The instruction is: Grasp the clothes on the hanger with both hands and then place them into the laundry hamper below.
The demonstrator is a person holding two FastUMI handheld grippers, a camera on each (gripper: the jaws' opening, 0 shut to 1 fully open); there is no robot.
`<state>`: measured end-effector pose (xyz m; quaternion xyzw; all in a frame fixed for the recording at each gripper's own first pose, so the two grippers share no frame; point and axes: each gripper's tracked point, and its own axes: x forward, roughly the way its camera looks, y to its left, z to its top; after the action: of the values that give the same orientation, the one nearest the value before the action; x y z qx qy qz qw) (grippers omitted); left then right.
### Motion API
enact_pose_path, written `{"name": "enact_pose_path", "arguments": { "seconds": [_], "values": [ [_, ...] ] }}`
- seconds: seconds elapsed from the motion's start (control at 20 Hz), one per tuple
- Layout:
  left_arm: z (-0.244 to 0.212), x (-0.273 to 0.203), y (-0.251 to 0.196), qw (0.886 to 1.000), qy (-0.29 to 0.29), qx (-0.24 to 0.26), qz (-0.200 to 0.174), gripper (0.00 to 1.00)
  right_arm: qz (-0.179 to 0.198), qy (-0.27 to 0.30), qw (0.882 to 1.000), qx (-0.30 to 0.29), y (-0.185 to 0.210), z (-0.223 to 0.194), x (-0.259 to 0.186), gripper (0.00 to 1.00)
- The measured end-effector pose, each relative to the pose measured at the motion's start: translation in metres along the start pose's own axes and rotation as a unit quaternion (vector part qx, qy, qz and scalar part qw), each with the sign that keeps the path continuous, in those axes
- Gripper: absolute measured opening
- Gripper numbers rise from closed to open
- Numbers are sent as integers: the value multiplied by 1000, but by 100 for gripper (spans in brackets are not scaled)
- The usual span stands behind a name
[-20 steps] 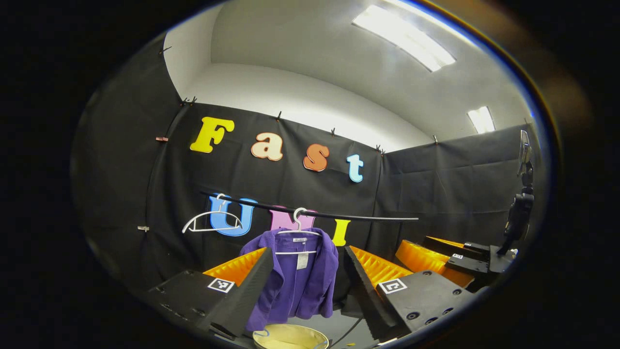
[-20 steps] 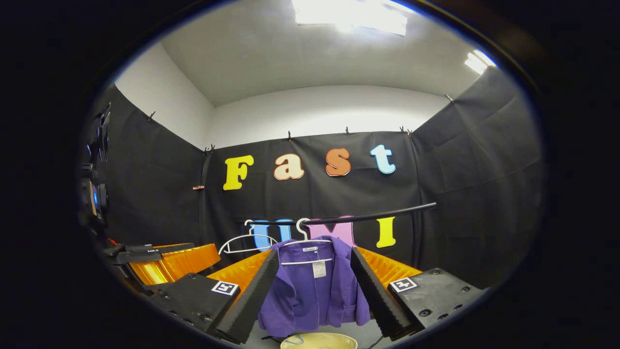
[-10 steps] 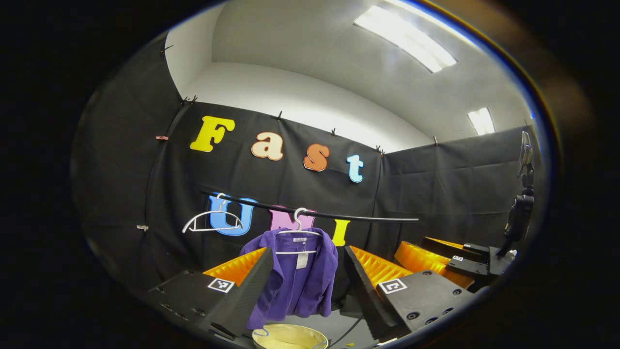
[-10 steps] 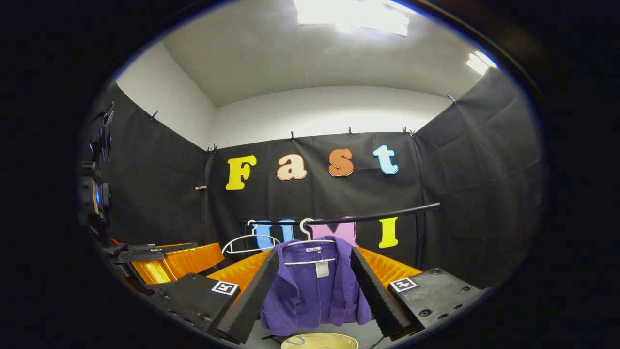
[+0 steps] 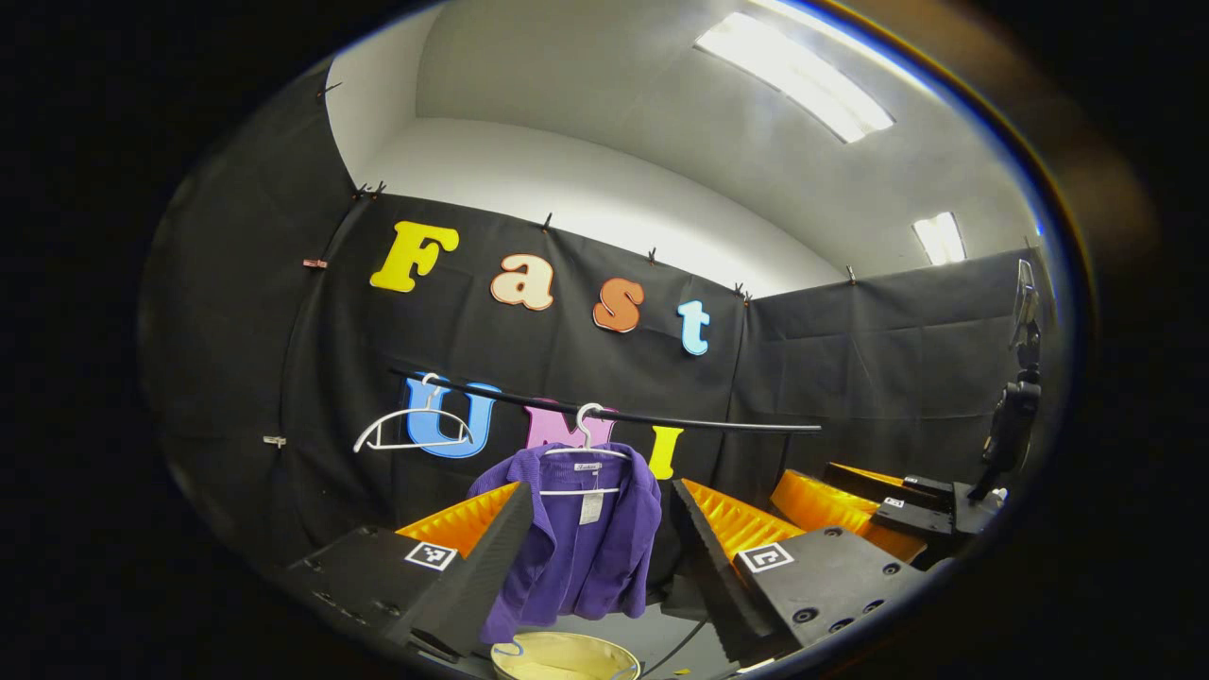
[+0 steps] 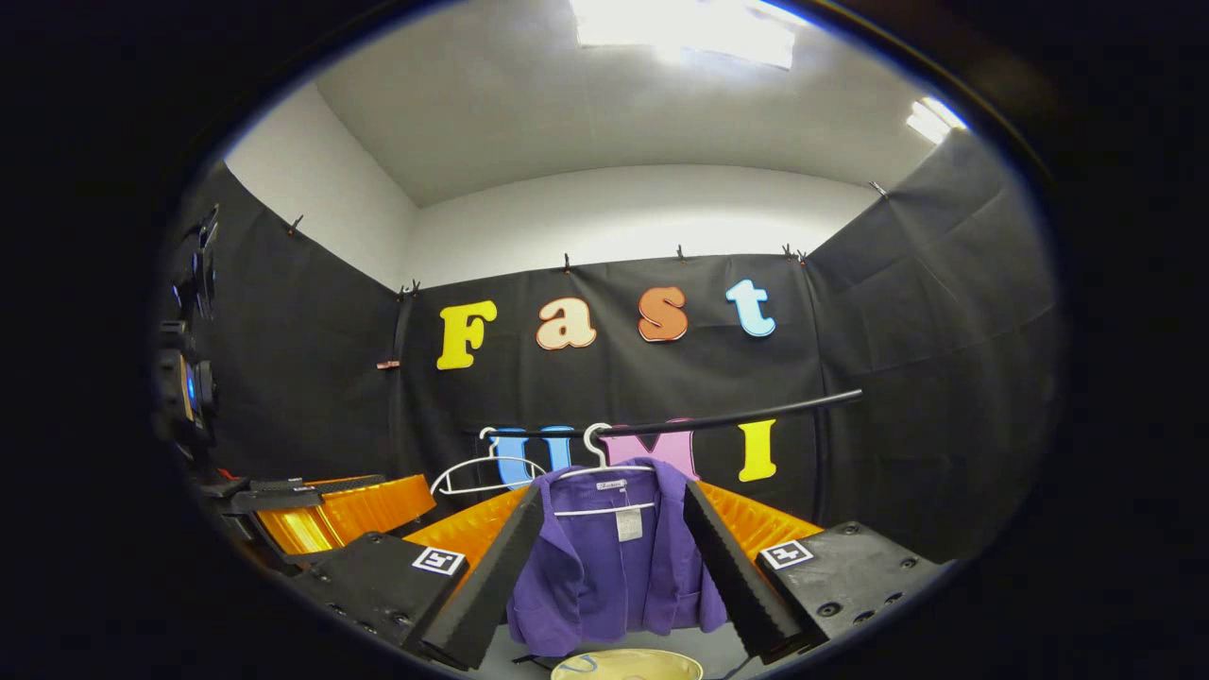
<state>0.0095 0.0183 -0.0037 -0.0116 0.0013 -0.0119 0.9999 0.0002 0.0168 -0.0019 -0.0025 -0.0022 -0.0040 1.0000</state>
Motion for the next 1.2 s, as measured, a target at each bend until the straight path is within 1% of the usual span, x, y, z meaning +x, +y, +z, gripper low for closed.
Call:
{"name": "enact_pose_path", "arguments": {
  "seconds": [0.2, 0.4, 0.55, 0.7, 0.85, 1.0, 1.2],
  "values": [
    [-2, 3, 10, 1000, 2, -1, -9, 93, -10, 5, 1000, -2, 6, -8, 2, 97],
    [-9, 5, 29, 1000, 2, 11, -3, 92, -31, 10, 999, -11, 7, -14, 3, 97],
    [-12, 6, 40, 1000, 3, 7, -7, 93, -42, 5, 999, -18, 11, -15, 4, 98],
    [-15, 12, 52, 1000, 1, -4, -6, 92, -44, 14, 999, -22, 13, -25, 12, 97],
    [-23, 25, 61, 1000, 8, -11, -3, 92, -48, 23, 998, -29, 8, -38, 26, 97],
    [-36, 46, 71, 1000, 18, -10, 9, 93, -46, 33, 998, -20, 2, -55, 45, 97],
    [-48, 86, 77, 1000, 20, -2, 23, 92, -36, 33, 999, -10, -15, -79, 93, 97]
  ]
}}
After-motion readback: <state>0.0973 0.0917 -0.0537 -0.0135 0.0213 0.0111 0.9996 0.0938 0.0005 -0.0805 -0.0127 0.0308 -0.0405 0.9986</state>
